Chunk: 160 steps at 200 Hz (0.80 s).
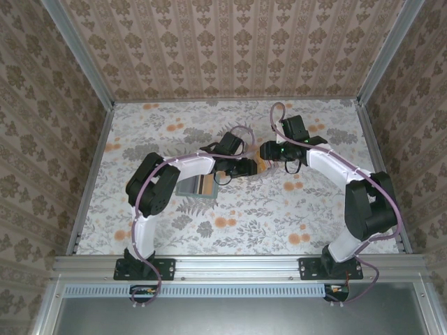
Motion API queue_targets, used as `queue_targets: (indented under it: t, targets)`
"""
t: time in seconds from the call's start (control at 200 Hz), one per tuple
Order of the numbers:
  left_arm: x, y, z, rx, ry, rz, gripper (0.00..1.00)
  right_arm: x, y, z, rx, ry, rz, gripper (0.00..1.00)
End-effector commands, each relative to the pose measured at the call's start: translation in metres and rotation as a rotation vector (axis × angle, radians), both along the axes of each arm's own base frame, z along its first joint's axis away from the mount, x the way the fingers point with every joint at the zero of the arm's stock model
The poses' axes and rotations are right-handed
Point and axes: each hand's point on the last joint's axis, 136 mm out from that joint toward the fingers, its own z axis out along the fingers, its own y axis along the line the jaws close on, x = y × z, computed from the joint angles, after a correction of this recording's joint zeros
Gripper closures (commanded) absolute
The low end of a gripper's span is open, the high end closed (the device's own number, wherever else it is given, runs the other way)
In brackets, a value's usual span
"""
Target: Put the credit cards into the card holder
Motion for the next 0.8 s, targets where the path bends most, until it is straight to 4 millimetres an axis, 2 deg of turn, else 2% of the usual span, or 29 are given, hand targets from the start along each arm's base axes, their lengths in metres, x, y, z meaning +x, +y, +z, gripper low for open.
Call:
queue_targets:
  t: [0.0,0.115,0.175,0.565,0.7,0.795]
  targets:
    - [0.0,-0.011,0.01,-0.024,-0.009,-0.016,0.51,-0.001,-0.003,-0.007,-0.014,0.025,-0.003,0.53]
    - [-0.001,-0.011,0.011,-0.023,-0.008,-0.016,0.51,-0.001,-0.004,-0.009,-0.017,0.03,-0.006,0.61]
    - [0.0,-0.011,0.012,-0.024,-0.01,-0.016,0.51,-0.001,-0.005,-0.009,-0.02,0.03,-0.008,0.69]
    - [0.002,-0.013,0.018,-0.028,-0.019,-0.025,0.52,0.001,-0.022,-0.01,-0.08,0.023,-0.066,0.95]
    - [0.003,-0.009,0.035,-0.035,-0.05,-0.026,0.51,0.0,-0.028,0.002,-0.086,-0.033,-0.095,0.99]
    - [0.005,-0.003,0.057,-0.054,-0.093,-0.022,0.5,-0.002,-0.035,0.017,-0.09,-0.099,-0.123,1.0]
